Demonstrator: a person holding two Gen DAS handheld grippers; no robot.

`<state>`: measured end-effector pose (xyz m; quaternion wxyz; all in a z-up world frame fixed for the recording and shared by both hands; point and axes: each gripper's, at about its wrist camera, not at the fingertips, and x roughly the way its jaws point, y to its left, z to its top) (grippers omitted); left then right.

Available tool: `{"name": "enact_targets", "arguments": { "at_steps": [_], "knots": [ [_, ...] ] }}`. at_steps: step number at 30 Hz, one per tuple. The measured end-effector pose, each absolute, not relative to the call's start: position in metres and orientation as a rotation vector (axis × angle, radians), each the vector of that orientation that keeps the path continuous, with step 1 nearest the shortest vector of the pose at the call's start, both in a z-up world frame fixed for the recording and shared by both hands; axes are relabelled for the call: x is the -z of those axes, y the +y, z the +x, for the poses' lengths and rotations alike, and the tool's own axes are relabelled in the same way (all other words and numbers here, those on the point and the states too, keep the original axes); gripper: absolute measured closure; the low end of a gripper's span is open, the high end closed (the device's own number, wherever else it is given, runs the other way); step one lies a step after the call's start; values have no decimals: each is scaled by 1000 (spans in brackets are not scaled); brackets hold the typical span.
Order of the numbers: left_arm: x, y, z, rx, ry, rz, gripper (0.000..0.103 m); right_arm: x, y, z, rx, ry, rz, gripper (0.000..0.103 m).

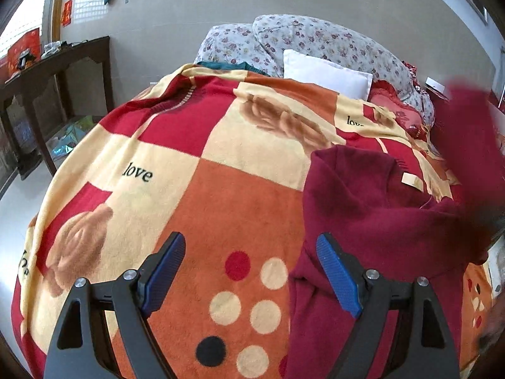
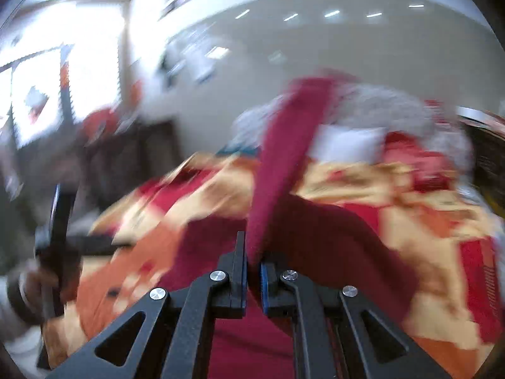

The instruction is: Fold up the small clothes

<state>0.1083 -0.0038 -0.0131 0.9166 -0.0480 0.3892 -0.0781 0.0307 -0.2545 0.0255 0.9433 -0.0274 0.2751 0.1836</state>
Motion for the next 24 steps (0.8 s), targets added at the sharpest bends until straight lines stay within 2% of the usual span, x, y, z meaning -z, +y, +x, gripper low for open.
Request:
{"name": "enact_targets", "arguments": {
  "at_steps": [4, 7, 8, 9, 10, 11, 12, 17, 22, 23, 24],
  "knots": [
    [21, -6, 106, 175, 820, -84, 18, 52, -221, 70, -337, 809, -96, 91],
    [26, -11, 107, 203, 822, -72, 18, 58, -239, 60, -335, 830, -48, 86],
    [28, -14, 107, 211, 822, -73, 18, 53, -245, 55, -336, 817, -37, 78],
    [29, -16, 107, 215, 824, -74, 18, 46, -253, 47, -329, 794, -31, 63],
    [31, -19, 108, 226, 830, -80, 18, 37, -263, 38, -319, 765, -31, 53],
    [33, -24, 108, 240, 837, -84, 18, 28, -270, 29, -310, 740, -34, 35],
    [34, -27, 108, 248, 839, -84, 18, 22, -276, 21, -303, 716, -40, 30],
    [43, -52, 111, 265, 863, -29, 18, 2, -315, -8, -214, 672, -38, 30],
    [57, -66, 114, 268, 891, -8, 19, 12, -359, -15, -142, 712, 92, 30],
    [59, -68, 113, 270, 894, -4, 21, 16, -364, -14, -148, 720, 125, 33],
    [61, -70, 112, 272, 895, 0, 32, 19, -365, -14, -147, 724, 132, 37]
  ]
}}
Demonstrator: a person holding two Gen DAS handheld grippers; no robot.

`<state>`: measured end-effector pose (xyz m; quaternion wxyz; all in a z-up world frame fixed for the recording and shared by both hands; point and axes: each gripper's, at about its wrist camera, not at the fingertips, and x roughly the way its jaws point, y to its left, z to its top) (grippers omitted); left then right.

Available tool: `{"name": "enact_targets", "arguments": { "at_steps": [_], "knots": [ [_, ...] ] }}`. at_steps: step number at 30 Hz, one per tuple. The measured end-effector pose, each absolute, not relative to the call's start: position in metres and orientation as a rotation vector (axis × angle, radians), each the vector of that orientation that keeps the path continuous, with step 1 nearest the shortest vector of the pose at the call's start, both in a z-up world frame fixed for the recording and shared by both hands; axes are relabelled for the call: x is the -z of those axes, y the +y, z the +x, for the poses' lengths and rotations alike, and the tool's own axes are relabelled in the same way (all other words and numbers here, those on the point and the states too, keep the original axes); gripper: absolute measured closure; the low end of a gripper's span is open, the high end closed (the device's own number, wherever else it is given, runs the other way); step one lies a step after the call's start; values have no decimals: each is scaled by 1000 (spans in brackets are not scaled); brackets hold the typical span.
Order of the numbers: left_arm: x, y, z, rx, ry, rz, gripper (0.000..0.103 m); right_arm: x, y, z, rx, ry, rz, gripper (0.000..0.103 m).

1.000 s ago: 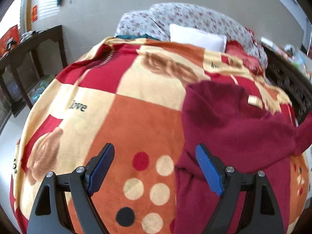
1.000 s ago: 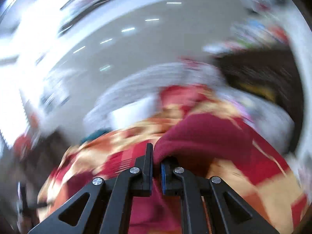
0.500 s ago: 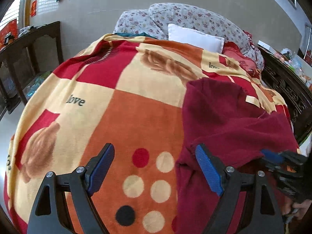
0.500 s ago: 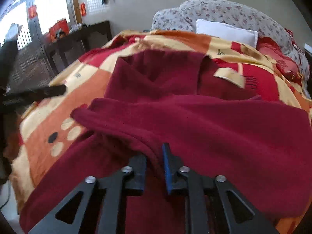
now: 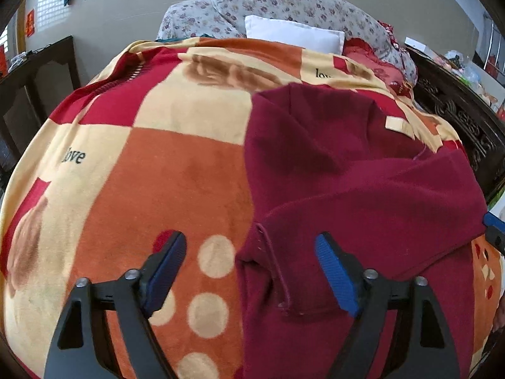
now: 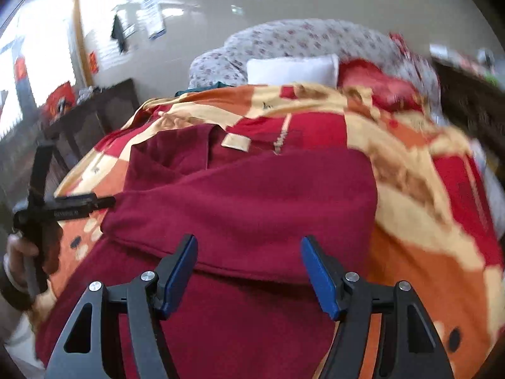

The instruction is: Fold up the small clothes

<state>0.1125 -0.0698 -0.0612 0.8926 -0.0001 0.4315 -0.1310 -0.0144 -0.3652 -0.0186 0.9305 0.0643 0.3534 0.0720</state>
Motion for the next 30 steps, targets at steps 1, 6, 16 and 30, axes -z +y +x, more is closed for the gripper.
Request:
{"name": "enact_targets", "arguments": {
  "at_steps": [1, 6, 16, 30],
  "knots": [
    [64, -73, 111, 277, 905, 11, 50, 20, -365, -16, -143, 725, 126, 39],
    [72, -81, 101, 283, 917, 38, 88, 25, -358, -19, -162, 719, 104, 42],
    [3, -87, 102, 293, 729, 71, 101, 24, -351, -10, -175, 707, 127, 42],
    [76, -64, 142, 168, 909, 64, 103, 57, -334, 43, -128, 850, 142, 42]
  ]
}}
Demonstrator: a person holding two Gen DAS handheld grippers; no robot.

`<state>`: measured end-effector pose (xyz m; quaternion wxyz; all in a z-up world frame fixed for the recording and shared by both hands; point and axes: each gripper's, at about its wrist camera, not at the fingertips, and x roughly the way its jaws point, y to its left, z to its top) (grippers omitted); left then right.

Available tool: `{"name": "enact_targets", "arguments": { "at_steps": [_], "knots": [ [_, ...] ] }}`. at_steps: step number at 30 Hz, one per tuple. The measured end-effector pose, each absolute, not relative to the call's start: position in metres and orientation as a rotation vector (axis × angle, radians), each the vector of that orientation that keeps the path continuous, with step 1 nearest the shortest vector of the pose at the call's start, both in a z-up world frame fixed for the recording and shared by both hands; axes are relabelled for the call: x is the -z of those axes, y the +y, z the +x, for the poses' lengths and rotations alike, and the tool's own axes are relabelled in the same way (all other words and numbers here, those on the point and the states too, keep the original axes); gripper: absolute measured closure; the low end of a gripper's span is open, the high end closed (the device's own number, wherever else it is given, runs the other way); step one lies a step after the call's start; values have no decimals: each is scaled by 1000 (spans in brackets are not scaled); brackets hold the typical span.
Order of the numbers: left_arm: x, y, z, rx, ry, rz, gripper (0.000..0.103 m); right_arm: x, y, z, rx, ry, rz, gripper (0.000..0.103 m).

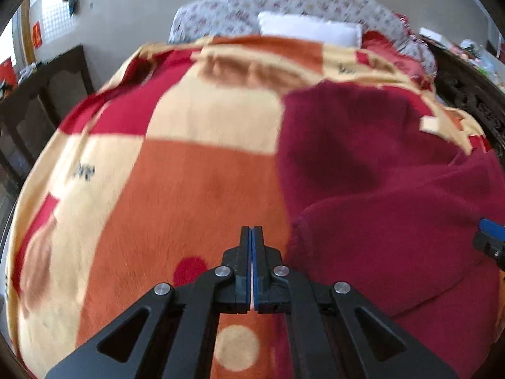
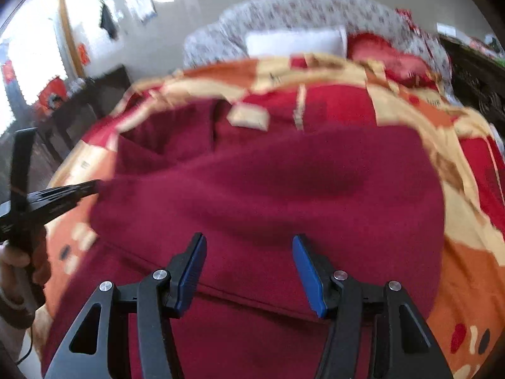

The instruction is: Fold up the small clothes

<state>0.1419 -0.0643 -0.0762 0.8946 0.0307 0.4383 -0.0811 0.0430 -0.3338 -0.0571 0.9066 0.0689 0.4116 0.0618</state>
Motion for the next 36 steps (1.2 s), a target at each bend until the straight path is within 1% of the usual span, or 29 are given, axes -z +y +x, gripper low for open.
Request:
{"name": "enact_targets", "arguments": {
  "at_steps": [3, 11, 14, 15, 16, 17, 18, 19, 21, 25, 26, 30, 36],
  "knots": [
    [77, -56, 140, 169, 911, 37, 103, 51, -335, 35, -135, 820, 165, 42],
    [53, -47, 126, 202, 874, 1, 103, 29, -334, 14, -151, 766, 133, 42],
    [50, -48, 121, 221, 881, -11, 100, 31, -337, 10, -146, 775, 145, 42],
    [49, -48, 120, 224, 885, -13, 93, 32, -338, 9, -143, 778, 148, 42],
    [49, -48, 118, 229, 889, -17, 81, 33, -339, 7, -141, 781, 152, 42],
    [49, -48, 115, 236, 892, -22, 73, 33, -339, 6, -142, 783, 158, 42],
    [49, -47, 112, 241, 889, -29, 62, 33, -340, 5, -144, 783, 162, 42],
    [49, -47, 110, 242, 884, -32, 59, 33, -340, 3, -147, 782, 167, 42],
    [50, -47, 107, 241, 885, -30, 59, 33, -339, 1, -149, 778, 168, 42],
    [55, -44, 103, 254, 917, -62, 50, 31, -338, -2, -153, 774, 169, 41],
    [56, -43, 102, 256, 920, -70, 50, 31, -338, -3, -155, 773, 172, 40],
    [59, -29, 95, 259, 914, -116, 38, 30, -339, -6, -153, 767, 186, 37],
    [69, -9, 93, 226, 920, -166, 37, 31, -343, -6, -147, 757, 201, 36]
  ]
}}
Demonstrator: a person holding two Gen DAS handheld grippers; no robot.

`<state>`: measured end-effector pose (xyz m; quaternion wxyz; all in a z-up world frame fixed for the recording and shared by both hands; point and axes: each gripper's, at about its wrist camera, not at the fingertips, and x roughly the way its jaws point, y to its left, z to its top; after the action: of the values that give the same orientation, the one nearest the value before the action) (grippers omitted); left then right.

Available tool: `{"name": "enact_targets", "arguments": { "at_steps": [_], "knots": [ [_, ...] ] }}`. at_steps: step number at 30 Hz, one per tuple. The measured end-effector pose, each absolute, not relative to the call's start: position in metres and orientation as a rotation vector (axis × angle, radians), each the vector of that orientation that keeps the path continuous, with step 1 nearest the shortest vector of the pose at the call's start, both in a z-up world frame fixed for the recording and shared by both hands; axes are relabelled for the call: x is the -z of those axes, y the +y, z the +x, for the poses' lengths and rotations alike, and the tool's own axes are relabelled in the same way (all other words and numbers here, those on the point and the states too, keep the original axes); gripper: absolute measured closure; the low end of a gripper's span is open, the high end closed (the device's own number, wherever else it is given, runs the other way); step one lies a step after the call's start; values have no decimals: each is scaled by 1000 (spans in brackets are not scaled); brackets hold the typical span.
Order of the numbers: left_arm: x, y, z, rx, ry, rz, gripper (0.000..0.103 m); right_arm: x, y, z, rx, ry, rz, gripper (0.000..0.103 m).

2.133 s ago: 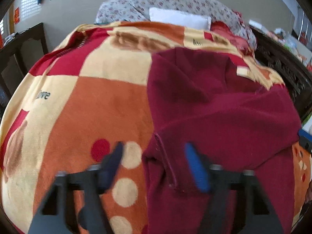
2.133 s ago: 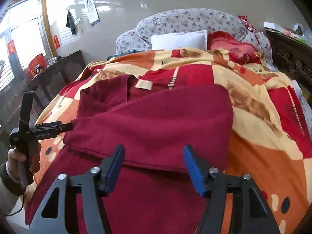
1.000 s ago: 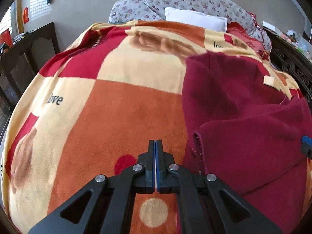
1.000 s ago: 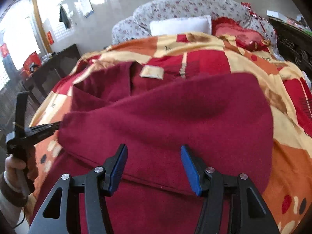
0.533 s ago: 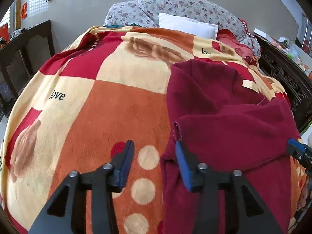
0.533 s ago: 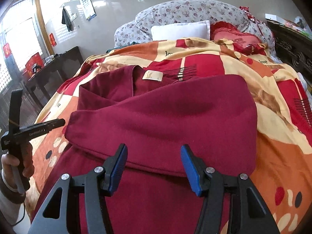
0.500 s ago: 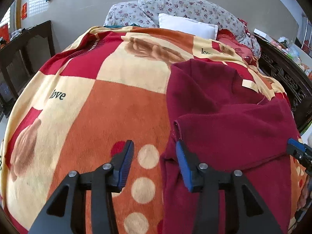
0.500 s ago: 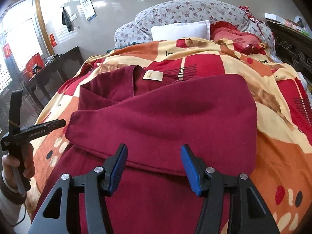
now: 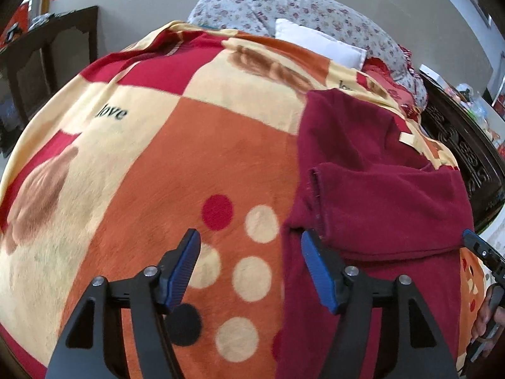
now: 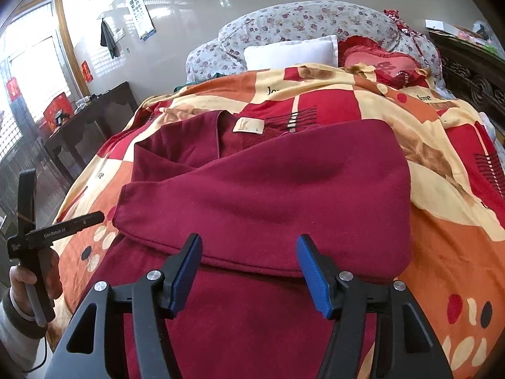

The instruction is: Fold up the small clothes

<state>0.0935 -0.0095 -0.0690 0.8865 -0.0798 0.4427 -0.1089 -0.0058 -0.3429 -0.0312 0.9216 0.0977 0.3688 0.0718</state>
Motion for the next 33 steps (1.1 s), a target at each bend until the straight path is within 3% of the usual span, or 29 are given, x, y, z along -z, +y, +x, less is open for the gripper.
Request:
{"name": "enact_targets", "arguments": {
  "at_steps": [9, 15, 17, 18, 19, 22, 33],
  "knots": [
    [69, -13, 102, 277, 878, -330, 38, 39, -345, -7, -131, 757, 165, 36],
    [61, -50, 120, 274, 866, -194, 39, 33, -366, -9, -87, 730, 208, 36],
    [64, -62, 127, 282, 883, -161, 56, 34, -374, -8, -78, 735, 231, 36],
    [66, -69, 131, 286, 901, -139, 77, 35, -376, -8, -79, 739, 239, 36],
    [69, -77, 135, 304, 920, -110, 90, 35, -377, -8, -82, 742, 243, 36],
    [67, -92, 139, 286, 879, -23, 98, 37, -377, -8, -79, 746, 233, 36],
    [1, -88, 137, 333, 678, 5, 98, 32, -379, 0, -70, 720, 241, 36]
  ]
}}
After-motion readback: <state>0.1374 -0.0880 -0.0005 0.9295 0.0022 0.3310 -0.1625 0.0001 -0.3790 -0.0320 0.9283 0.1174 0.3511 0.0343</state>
